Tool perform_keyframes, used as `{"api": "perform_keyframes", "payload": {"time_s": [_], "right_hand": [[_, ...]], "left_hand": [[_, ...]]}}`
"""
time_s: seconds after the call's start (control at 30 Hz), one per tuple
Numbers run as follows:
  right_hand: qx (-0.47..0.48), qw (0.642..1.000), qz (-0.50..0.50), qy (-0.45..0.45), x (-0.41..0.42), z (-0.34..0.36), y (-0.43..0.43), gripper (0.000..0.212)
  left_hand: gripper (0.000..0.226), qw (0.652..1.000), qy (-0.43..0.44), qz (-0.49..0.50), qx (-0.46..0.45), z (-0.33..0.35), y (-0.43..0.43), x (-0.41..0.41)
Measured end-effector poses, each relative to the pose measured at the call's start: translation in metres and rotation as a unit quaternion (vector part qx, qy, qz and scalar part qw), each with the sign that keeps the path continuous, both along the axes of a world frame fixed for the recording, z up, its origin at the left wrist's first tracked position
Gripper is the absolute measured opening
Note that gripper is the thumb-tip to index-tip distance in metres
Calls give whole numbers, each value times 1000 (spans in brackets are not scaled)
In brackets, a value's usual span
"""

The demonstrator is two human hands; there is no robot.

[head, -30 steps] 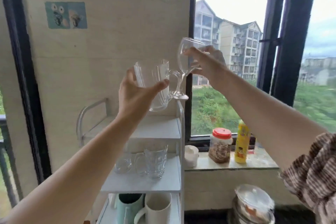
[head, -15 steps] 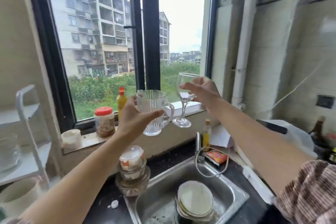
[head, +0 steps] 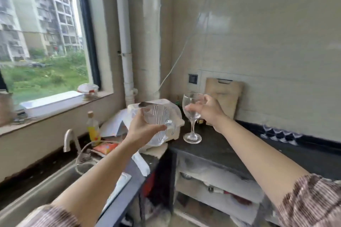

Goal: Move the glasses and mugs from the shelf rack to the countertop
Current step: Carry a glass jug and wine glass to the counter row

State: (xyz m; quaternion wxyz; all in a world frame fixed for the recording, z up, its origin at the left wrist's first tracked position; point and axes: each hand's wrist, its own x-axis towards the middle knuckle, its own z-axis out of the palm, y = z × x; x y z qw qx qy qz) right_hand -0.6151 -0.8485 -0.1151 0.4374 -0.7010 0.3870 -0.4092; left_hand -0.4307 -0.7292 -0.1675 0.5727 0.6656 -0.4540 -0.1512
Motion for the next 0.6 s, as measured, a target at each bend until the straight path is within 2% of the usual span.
{"api": "perform_keyframes", "payload": {"time_s": [0.27,0.37,0.5,0.6], "right_hand": [[37,987,-157,18,-143,-44,-114,64],[55,980,-187,36,-184,-60,-158,58],[91,966,-236,46,-228,-83,-223,59],[117,957,-262,47,-257,-102,-266,50]], "left_hand": [[74,986,-2,-161,36,-37,-169,-118],[84,975,-5,-214,58,-54,-234,-154],[82,962,-15,-263,71,-73,-324,-197],[84,950,-12,-298,91,-88,-386,-227]]}}
